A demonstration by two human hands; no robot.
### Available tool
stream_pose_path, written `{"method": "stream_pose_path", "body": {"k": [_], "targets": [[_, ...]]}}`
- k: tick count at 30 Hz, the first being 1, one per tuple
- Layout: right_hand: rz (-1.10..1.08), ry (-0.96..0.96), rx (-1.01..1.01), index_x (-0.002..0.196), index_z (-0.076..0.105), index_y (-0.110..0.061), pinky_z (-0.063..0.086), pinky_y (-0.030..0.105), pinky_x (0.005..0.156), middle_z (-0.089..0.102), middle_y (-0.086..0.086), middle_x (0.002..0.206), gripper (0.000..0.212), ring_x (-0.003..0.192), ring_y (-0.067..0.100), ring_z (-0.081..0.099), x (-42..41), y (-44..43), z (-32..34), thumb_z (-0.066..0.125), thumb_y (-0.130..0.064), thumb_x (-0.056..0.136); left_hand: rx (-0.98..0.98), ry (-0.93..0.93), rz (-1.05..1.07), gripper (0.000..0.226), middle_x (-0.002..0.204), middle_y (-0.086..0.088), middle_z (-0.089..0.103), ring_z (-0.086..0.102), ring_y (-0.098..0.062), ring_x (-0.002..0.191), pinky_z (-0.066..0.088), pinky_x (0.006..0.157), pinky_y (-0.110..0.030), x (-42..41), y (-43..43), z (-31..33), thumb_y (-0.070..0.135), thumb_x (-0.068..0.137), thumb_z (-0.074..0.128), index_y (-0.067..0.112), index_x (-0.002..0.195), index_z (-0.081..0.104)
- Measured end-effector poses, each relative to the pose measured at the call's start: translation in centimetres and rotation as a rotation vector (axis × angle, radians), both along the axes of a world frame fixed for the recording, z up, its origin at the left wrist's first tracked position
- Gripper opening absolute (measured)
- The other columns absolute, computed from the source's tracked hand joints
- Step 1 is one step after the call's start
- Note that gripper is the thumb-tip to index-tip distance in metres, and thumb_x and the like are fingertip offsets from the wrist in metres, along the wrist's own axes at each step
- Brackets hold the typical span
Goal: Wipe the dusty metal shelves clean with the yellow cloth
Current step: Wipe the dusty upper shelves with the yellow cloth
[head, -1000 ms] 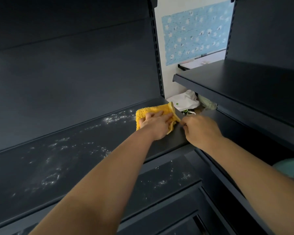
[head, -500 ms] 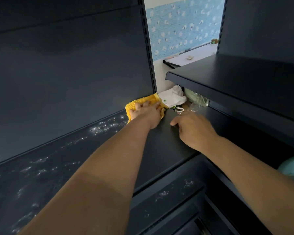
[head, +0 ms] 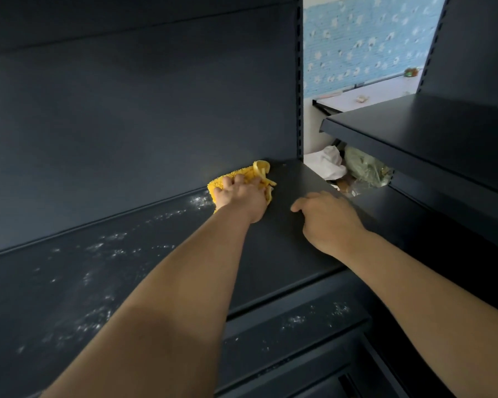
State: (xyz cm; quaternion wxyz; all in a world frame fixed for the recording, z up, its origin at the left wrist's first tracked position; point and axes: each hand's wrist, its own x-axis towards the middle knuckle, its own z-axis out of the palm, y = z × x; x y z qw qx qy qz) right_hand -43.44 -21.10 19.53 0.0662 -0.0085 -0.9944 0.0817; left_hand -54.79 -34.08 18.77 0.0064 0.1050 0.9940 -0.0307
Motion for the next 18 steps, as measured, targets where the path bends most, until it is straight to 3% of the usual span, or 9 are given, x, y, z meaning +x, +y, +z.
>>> {"method": "stream_pose_path", "body": {"k": [12, 16, 18], "targets": [[0.065, 0.032, 0.011, 0.130, 0.056, -0.027, 0.041, 0.041, 0.094, 0.058, 0.001, 0.129, 0.048, 0.120, 0.023, 0.050, 0.6, -1.9, -0.6, 0.047, -0.006, 0.088, 0.033, -0.014, 0.232, 0.047, 0.151, -0.005, 0.028, 0.021, -0.036, 0.136, 0.021, 0.109, -0.055, 3.3, -8.9, 0.1, 0.044, 0.101, 0.021, 0.039, 0.147, 0.025], [0.061, 0.057, 0.016, 0.129, 0.057, -0.028, 0.041, 0.041, 0.094, 0.059, 0.000, 0.128, 0.049, 0.119, 0.023, 0.051, 1.1, -1.1, -0.6, 0.049, -0.005, 0.087, 0.082, -0.061, 0.315, 0.049, 0.160, -0.005, 0.009, -0.005, -0.039, 0.146, -0.001, 0.113, -0.064, 3.8, -9.9, 0.0, 0.041, 0.100, 0.021, 0.042, 0.149, 0.020], [0.052, 0.068, 0.024, 0.128, 0.058, -0.028, 0.041, 0.041, 0.094, 0.059, 0.000, 0.127, 0.048, 0.118, 0.023, 0.051, 1.3, -0.5, -0.6, 0.049, -0.006, 0.086, 0.139, -0.089, 0.328, 0.050, 0.162, -0.003, 0.006, -0.008, -0.036, 0.148, 0.000, 0.115, -0.060, 3.7, -9.8, 0.2, 0.042, 0.100, 0.025, 0.040, 0.150, 0.019]]}}
